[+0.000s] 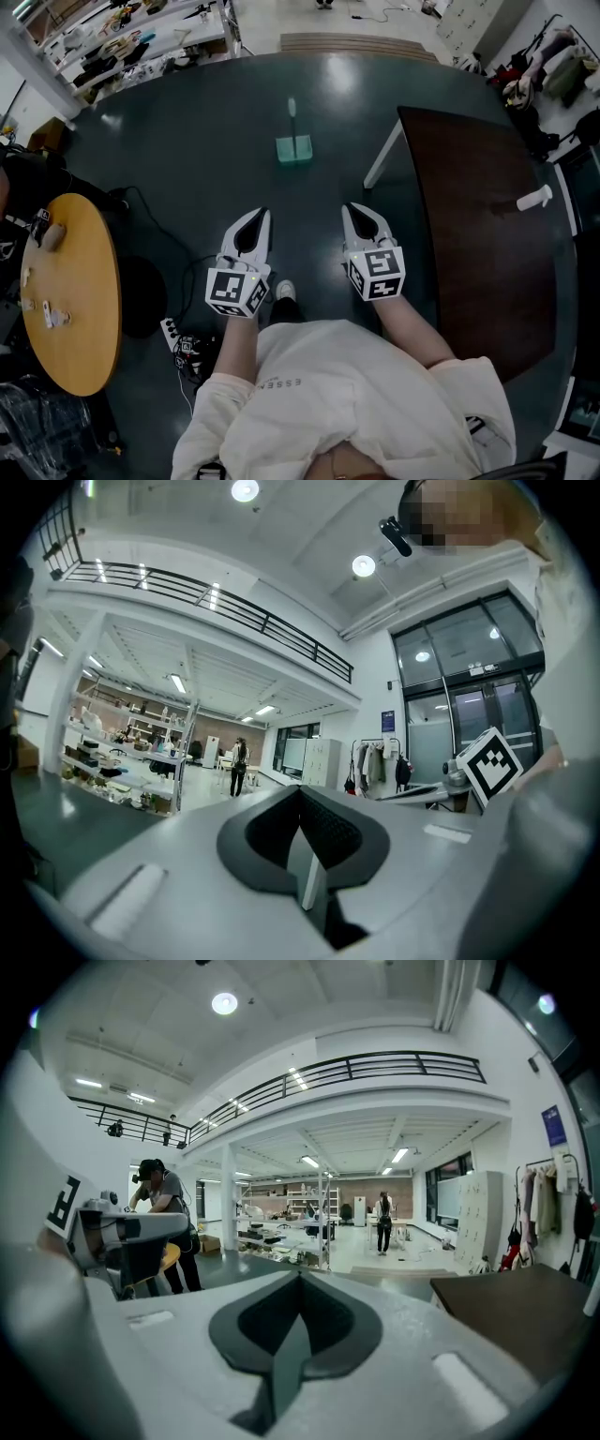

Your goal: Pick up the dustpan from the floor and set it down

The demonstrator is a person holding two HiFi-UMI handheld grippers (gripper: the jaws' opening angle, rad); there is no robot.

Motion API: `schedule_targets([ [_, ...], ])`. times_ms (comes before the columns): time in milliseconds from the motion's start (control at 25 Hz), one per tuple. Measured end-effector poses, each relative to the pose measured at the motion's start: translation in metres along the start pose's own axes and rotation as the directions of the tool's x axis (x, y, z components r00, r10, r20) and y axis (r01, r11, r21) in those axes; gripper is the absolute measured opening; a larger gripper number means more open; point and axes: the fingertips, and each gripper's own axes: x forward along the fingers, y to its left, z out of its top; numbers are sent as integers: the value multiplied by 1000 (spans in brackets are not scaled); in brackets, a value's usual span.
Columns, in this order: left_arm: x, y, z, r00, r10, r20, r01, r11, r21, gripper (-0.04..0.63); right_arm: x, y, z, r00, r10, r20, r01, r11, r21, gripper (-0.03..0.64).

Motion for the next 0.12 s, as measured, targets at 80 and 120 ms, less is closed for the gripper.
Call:
schedule_targets([
  [80,2,0,-1,1000,-5,-3,5,1000,-4,12,2,-2,0,1000,-5,-4,5,1000,5,-8],
  [120,2,0,-1,1000,-8,-6,8,1000,-7,12,2,-3,-1,1000,-7,-7,7,1000,7,-8],
])
